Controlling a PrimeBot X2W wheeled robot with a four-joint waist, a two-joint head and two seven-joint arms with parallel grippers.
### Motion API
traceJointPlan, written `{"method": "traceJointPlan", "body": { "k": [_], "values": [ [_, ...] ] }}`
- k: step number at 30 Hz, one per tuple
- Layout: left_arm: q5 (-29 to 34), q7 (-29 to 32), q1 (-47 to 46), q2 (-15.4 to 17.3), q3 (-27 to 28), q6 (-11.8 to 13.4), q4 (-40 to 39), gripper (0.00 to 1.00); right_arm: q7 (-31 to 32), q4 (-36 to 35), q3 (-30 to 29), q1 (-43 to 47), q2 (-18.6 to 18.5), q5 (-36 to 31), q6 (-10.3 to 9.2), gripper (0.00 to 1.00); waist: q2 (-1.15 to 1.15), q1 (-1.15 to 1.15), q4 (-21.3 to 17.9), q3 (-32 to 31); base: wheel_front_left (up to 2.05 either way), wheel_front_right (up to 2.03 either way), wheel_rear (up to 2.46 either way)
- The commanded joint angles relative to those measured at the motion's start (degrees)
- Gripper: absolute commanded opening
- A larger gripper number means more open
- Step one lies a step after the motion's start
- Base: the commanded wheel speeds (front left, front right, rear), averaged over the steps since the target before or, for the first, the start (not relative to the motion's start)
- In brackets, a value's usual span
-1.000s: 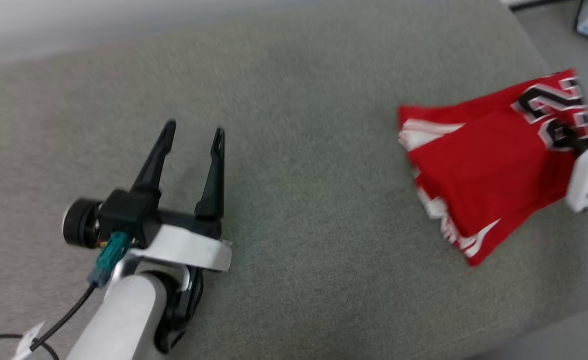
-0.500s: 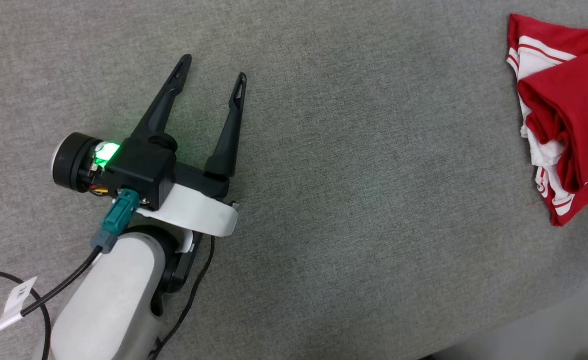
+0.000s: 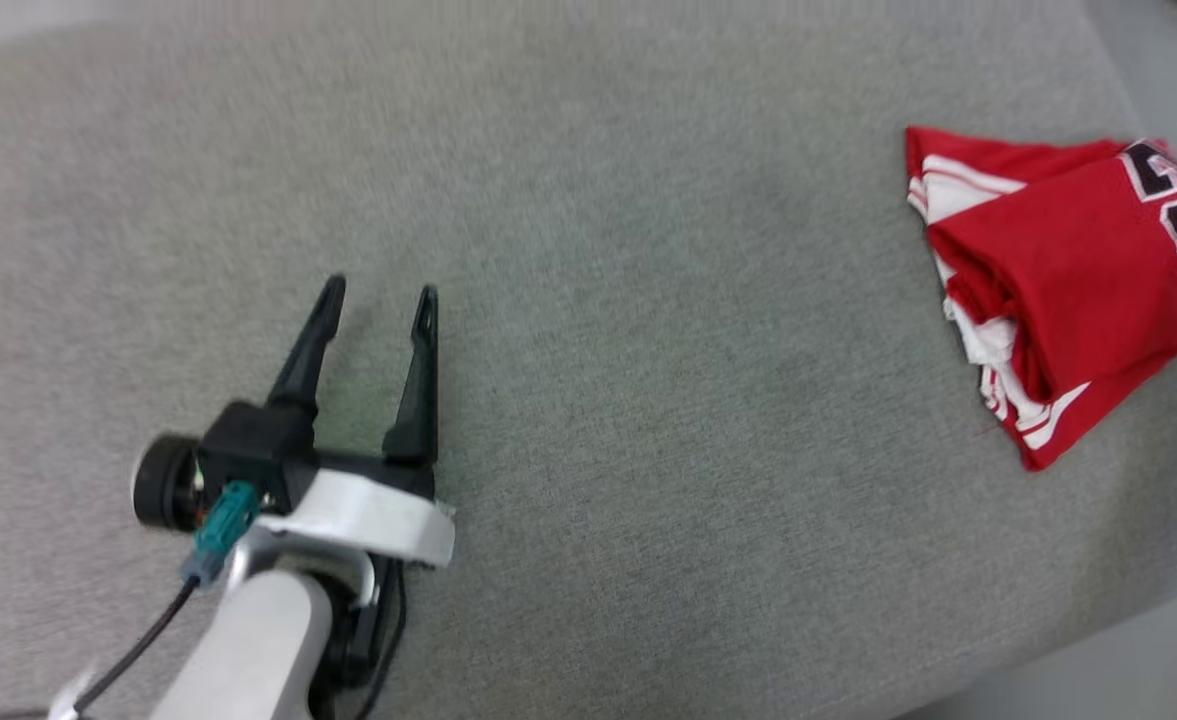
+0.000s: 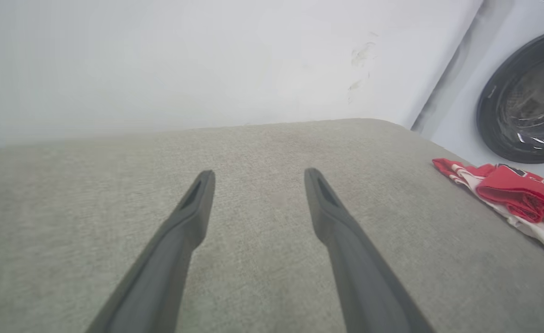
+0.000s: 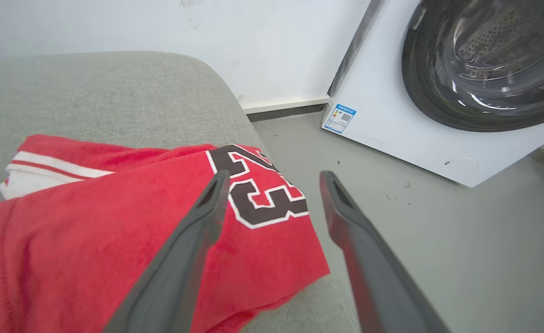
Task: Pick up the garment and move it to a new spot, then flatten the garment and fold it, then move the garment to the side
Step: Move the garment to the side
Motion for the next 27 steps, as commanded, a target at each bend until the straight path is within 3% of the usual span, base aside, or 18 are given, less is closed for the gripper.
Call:
{"method": "traceJointPlan", "body": {
  "k": [1,8,16,17,19,27],
  "values": [
    [-0.8,-0.9,2.2,-0.4,0.4,0.5,0.7,1.00,-0.3,-1.6,0.6,2.8,1.0,-0.2,-0.06,1.00,0.00,0.00,0.9,-6.2,0.00,0.00,0.00],
    [-3.3,-3.1,8.5,-1.8,2.2,2.1,2.2,1.00,1.1,-12.9,1.3,14.4,3.8,1.1,-0.06,1.00,0.00,0.00,4.3,-13.4,0.00,0.00,0.00],
    [-4.4,-4.4,12.7,-2.8,4.1,3.0,3.4,1.00,5.6,-29.0,2.8,26.3,9.6,1.8,-0.05,1.00,0.00,0.00,9.8,-18.4,0.00,0.00,0.00],
    [-4.3,-4.6,13.8,-2.6,5.0,3.5,3.7,1.00,6.8,-34.6,3.5,29.6,11.6,2.4,-0.05,1.00,0.00,0.00,12.0,-19.7,0.00,0.00,0.00],
    [-4.2,-4.6,14.5,-2.1,5.7,3.4,4.1,1.00,7.8,-37.8,3.8,31.4,13.1,2.5,-0.05,1.00,0.00,0.00,13.4,-20.5,0.00,0.00,0.00],
    [-3.7,-4.9,18.1,-0.1,8.0,3.1,4.9,1.00,11.2,-50.0,3.5,37.8,16.4,0.0,-0.05,1.00,0.00,0.00,15.6,-23.9,0.00,0.00,0.00]
  ]
}}
